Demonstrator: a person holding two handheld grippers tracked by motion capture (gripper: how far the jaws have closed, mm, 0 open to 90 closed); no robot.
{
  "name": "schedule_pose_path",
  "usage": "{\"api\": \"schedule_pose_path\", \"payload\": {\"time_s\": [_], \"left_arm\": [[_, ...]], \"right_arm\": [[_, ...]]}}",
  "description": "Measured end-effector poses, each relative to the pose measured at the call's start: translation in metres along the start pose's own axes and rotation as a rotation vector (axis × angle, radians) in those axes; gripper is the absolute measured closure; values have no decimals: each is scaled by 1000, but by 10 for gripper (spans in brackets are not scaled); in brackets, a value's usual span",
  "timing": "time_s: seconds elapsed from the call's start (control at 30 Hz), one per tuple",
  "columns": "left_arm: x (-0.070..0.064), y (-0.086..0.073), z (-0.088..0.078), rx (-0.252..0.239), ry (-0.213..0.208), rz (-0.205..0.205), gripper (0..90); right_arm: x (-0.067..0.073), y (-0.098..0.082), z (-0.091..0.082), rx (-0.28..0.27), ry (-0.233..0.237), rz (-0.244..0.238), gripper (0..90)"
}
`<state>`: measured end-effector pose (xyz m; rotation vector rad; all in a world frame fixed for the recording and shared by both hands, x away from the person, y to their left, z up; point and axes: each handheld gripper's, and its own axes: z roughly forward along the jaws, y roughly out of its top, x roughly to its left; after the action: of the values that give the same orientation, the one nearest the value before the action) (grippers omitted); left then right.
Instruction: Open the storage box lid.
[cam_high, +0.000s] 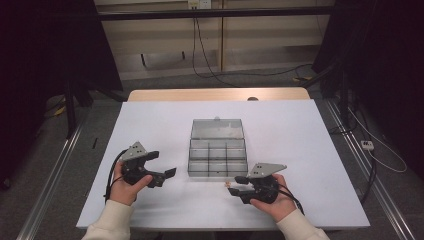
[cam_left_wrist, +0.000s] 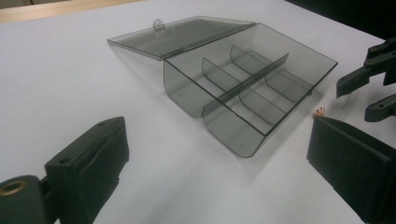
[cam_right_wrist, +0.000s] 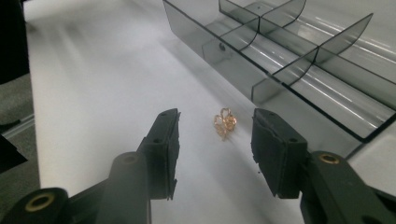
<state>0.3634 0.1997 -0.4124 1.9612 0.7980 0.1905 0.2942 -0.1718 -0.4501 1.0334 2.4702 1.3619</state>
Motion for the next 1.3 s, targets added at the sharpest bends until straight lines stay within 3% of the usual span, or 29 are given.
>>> {"api": "schedule_pose_path", "payload": {"time_s": [0.37,1.3], "left_arm": [[1,0,3,10,-7,1,53],[5,-1,3,17,-5,-9,55]], "right_arm": [[-8,1,16,42,3,7,647],[-11,6,24,55,66,4,844]]}}
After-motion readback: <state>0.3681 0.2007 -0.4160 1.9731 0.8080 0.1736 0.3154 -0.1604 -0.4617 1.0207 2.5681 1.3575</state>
